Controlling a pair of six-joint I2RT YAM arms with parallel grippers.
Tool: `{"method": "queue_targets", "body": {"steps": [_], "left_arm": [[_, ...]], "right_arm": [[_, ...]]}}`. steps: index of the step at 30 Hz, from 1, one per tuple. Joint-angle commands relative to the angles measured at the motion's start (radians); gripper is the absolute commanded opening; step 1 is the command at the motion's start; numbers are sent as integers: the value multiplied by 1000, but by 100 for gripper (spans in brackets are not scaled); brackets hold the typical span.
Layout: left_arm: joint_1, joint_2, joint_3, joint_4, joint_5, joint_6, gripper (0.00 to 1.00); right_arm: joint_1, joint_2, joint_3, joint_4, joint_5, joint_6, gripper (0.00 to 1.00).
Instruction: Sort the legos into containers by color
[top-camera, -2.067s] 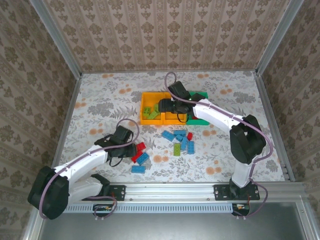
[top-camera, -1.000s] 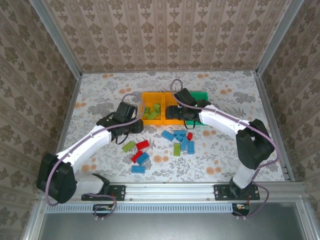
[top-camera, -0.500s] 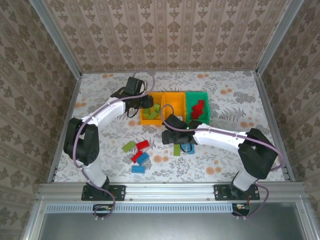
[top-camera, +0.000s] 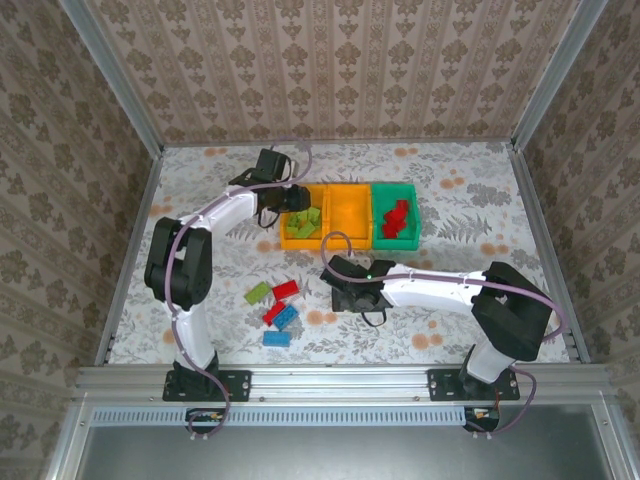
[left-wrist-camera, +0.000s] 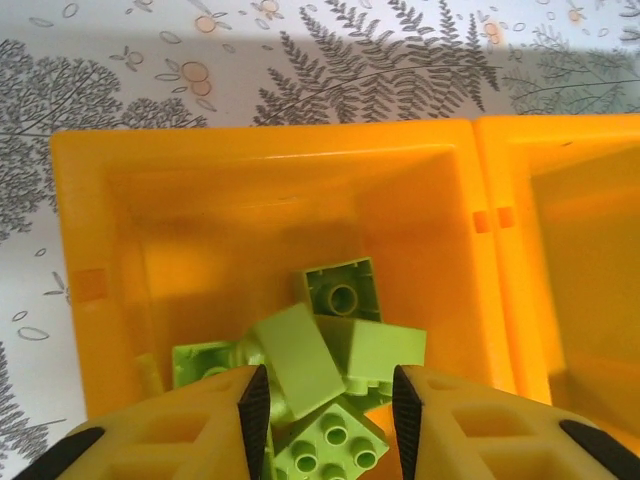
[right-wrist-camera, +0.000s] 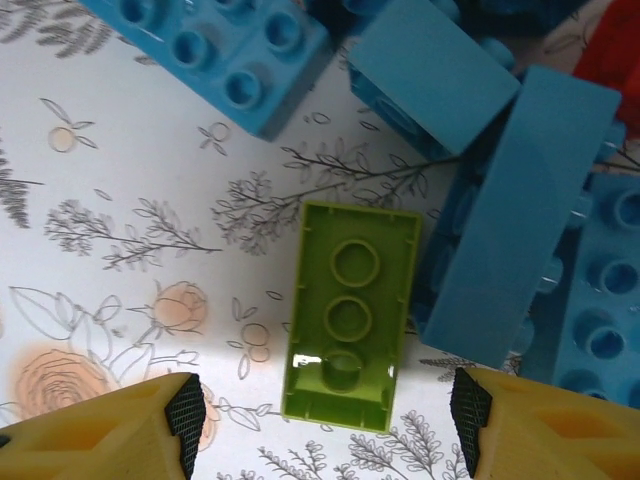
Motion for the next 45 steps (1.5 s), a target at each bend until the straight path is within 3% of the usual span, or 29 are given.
{"method": "queue_targets", "body": {"steps": [1,16,22,27,28,29,33,38,45], "left_arm": [[-2,-15,0,19,28,4,42],[-19,-109,-64,37,21,4,54],[-48,-149,-94,36,9,7,59],[-47,-214,-154,34,-13,16,74],[-45,-234,-172,32,-16,21,82],[-47,-257,-191,28,-20,26,99],[-45,-378,-309,50,-52,14,100],[-43,-564,-460,21,-170,37,100],[-30,-719,-633,-97,-283,29,100]], "right_arm": [[5,6,1,-15,-5,39,69],[-1,85,6,11,-30,37,65],[-6,131,22,13,-22,22,56],[-2,150,45,13,-12,8,37],[2,144,49,13,-4,3,33],[8,136,57,13,6,-7,30],[36,97,98,44,10,-74,24],[37,50,158,100,-4,-158,24],[-70,107,317,141,-63,-295,23]]}}
